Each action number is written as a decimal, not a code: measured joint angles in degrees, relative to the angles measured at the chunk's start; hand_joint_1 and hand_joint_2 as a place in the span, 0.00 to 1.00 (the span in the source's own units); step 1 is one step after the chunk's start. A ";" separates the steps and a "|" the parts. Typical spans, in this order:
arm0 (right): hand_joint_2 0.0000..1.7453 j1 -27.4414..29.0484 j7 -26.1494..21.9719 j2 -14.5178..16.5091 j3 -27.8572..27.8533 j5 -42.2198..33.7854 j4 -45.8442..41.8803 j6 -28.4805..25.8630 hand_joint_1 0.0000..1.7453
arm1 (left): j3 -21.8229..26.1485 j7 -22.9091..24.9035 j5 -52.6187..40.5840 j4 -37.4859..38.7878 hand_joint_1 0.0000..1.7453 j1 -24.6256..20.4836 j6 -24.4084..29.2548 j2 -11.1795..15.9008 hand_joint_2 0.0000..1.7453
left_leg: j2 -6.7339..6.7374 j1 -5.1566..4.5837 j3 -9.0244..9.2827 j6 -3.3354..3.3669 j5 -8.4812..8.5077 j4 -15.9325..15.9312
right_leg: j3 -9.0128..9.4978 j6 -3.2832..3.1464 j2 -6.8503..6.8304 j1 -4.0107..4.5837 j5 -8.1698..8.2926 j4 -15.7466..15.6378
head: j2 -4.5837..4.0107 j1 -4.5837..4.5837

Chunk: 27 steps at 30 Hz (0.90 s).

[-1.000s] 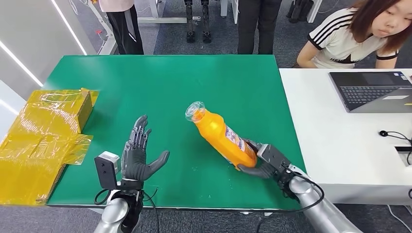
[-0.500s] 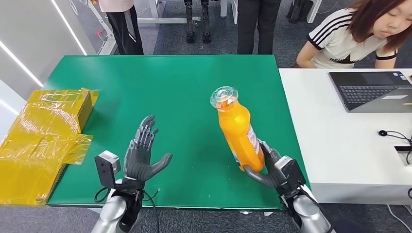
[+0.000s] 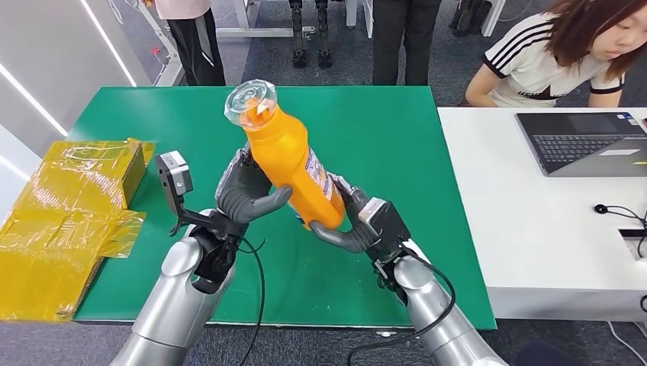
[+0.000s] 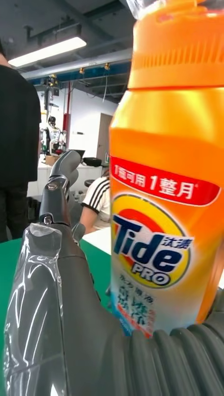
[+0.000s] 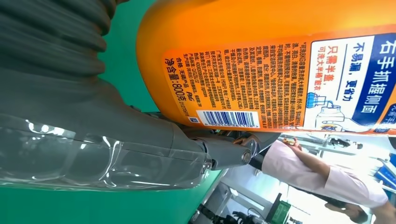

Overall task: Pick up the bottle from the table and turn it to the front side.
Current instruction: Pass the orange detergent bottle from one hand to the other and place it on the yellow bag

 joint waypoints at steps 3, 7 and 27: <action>1.00 -0.49 0.30 0.44 0.54 -0.03 0.77 -0.03 1.00 | -0.27 0.73 1.76 0.41 0.00 -0.24 -1.67 -0.02 1.00 | 0.01 -0.01 -0.01 -0.01 -0.02 0.00 | -0.01 0.02 0.02 0.00 -0.01 -0.02 | 0.00 0.00; 1.00 -0.97 0.61 1.05 0.74 -0.20 1.87 -0.06 1.00 | -0.46 1.56 3.20 1.06 0.00 -0.53 -2.85 -0.16 1.00 | 0.01 -0.01 -0.01 0.00 -0.02 0.00 | -0.01 0.03 0.01 -0.01 -0.02 -0.03 | 0.00 0.00; 1.00 -0.51 2.45 1.29 1.13 0.65 3.95 -0.69 1.00 | -1.40 2.83 2.12 3.75 0.00 -2.23 -1.88 -0.39 1.00 | 0.01 -0.01 -0.01 -0.01 -0.03 0.00 | -0.04 0.03 0.03 -0.01 -0.02 -0.03 | 0.00 0.00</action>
